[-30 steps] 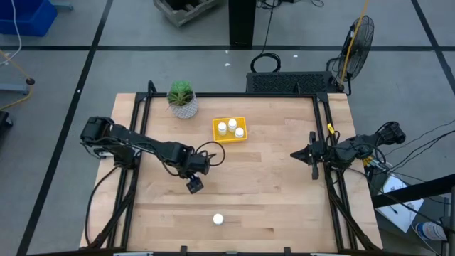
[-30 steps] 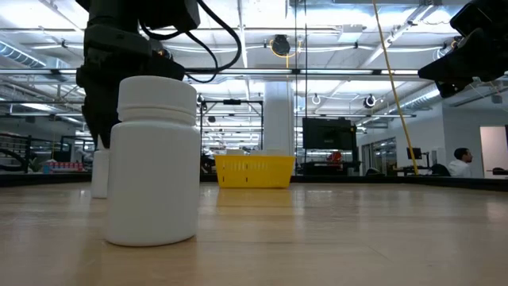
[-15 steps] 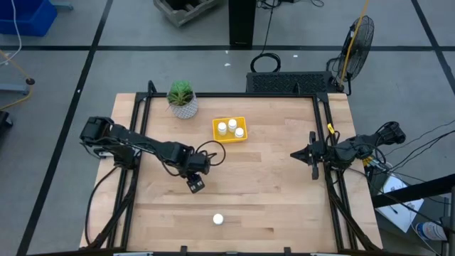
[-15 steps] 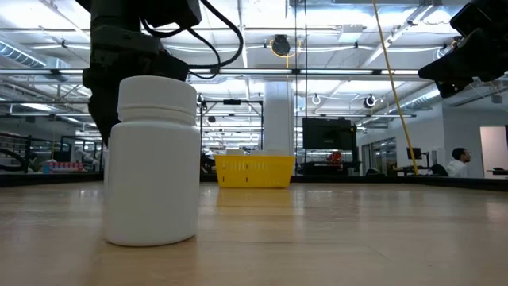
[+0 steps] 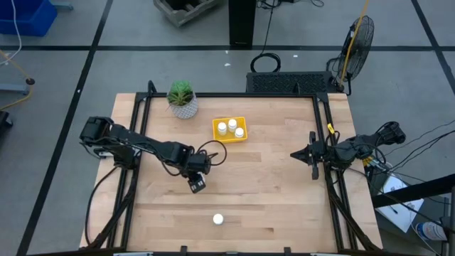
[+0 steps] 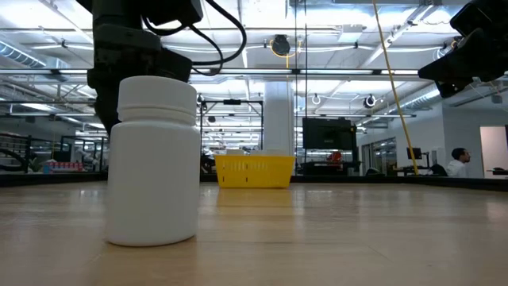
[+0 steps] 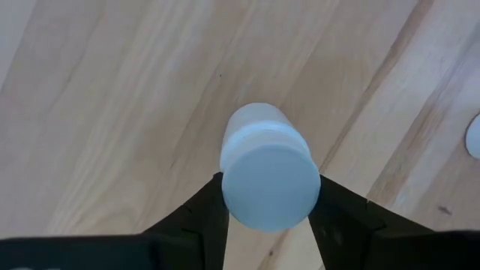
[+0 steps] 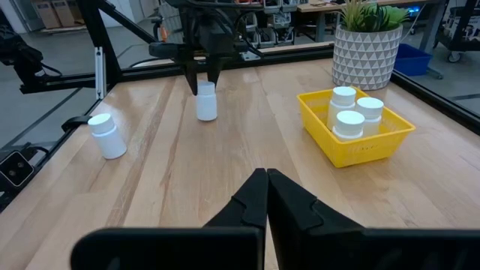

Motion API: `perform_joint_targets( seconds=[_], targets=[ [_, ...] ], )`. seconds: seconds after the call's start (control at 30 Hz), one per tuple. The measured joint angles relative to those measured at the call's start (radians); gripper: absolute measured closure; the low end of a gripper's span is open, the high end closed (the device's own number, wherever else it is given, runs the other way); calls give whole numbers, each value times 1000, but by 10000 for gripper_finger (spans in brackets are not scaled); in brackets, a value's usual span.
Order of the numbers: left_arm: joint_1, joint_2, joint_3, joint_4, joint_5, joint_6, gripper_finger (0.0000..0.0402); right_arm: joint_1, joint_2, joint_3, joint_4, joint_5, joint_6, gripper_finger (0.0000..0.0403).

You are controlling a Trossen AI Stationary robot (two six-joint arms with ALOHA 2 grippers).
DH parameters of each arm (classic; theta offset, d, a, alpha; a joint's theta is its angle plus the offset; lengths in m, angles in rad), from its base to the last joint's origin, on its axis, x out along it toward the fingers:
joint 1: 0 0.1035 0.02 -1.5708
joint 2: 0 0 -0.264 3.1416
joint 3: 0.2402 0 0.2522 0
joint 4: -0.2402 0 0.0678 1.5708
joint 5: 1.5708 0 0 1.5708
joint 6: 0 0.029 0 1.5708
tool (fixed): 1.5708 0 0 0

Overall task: Pick and place pill bottles into a basket
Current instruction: Put the top white pill bottle into the yellow basket

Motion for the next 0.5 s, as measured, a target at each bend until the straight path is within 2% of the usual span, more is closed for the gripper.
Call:
perform_joint_targets(
  seconds=[0.17,0.33,0.5],
  targets=[
    [1,0,0,0,-1,18,220,0,0,0,0,0,0,403],
    [2,0,0,1,-7,24,240,0,0,0,0,0,0,403],
    [8,0,0,1,-14,26,242,0,0,0,0,0,0,403]
  ],
)
